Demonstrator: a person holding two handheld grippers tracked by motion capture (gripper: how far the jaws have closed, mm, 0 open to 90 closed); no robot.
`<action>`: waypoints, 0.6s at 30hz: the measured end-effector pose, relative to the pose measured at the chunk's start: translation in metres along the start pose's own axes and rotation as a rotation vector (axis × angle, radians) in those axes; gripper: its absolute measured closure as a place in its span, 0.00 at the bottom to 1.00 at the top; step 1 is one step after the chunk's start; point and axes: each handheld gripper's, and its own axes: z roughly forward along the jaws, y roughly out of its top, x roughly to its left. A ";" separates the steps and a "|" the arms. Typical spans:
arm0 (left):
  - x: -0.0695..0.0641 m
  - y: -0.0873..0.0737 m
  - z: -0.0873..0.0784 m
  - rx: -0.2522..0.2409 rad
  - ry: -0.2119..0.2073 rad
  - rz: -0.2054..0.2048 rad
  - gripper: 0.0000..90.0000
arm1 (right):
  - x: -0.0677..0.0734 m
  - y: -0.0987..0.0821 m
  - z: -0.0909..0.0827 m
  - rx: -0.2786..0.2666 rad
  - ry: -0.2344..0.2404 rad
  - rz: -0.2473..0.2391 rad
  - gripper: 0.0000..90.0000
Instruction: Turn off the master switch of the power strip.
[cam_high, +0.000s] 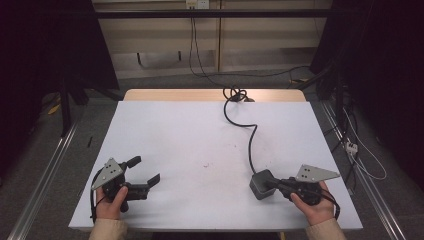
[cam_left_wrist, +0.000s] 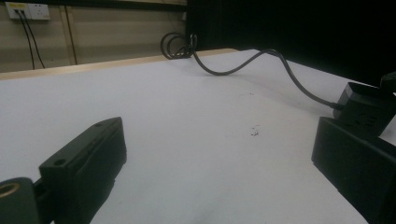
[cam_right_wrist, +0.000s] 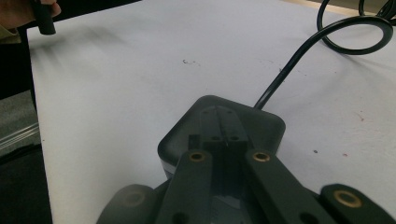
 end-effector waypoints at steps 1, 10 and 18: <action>0.000 0.000 0.000 0.000 0.001 0.001 0.03 | 0.000 0.000 0.000 0.002 -0.001 0.002 1.00; 0.000 0.000 0.000 -0.001 0.000 0.001 0.03 | 0.000 0.001 0.000 0.006 -0.001 0.001 1.00; 0.000 0.000 0.000 0.001 0.001 0.002 0.03 | 0.001 0.002 0.000 0.018 -0.008 -0.010 1.00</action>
